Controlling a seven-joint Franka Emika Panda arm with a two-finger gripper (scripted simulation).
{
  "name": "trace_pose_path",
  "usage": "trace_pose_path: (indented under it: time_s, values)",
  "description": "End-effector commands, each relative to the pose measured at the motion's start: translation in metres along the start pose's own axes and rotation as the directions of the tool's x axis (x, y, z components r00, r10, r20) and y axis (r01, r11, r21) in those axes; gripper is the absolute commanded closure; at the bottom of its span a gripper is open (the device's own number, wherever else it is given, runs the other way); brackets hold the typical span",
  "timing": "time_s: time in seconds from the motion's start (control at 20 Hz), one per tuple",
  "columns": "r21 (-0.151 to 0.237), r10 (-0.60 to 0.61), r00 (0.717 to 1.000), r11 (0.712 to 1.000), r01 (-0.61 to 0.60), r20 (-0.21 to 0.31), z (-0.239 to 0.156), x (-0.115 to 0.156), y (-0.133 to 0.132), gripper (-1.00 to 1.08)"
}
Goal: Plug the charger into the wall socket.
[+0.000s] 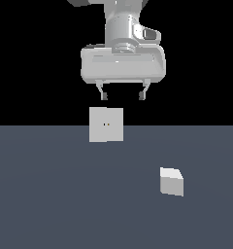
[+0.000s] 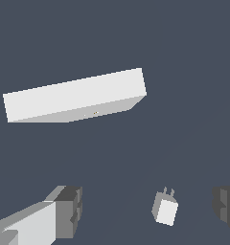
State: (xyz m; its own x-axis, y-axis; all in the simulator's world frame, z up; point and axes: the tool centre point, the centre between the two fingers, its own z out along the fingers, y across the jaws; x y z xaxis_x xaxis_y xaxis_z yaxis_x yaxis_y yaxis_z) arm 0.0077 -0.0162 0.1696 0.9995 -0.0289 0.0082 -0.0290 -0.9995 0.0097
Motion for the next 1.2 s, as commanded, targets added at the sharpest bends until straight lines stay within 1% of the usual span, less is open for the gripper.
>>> trace_pose_path:
  time_s: [0.0,0.3,0.55,0.8,1.15]
  values:
    - [0.000,0.000,1.000,1.000,0.000,0.000,0.000,0.000,0.000,-0.92]
    - [0.000,0.011,1.000,1.000,-0.011,-0.004,0.004,-0.004,0.003,-0.92]
    - [-0.001,0.038,0.999,0.999,-0.038,-0.014,0.014,-0.015,0.012,-0.92]
    - [-0.001,0.081,0.996,0.997,-0.081,-0.031,0.030,-0.033,0.025,-0.92]
    - [0.001,0.164,0.985,0.986,-0.164,-0.062,0.062,-0.067,0.047,-0.92]
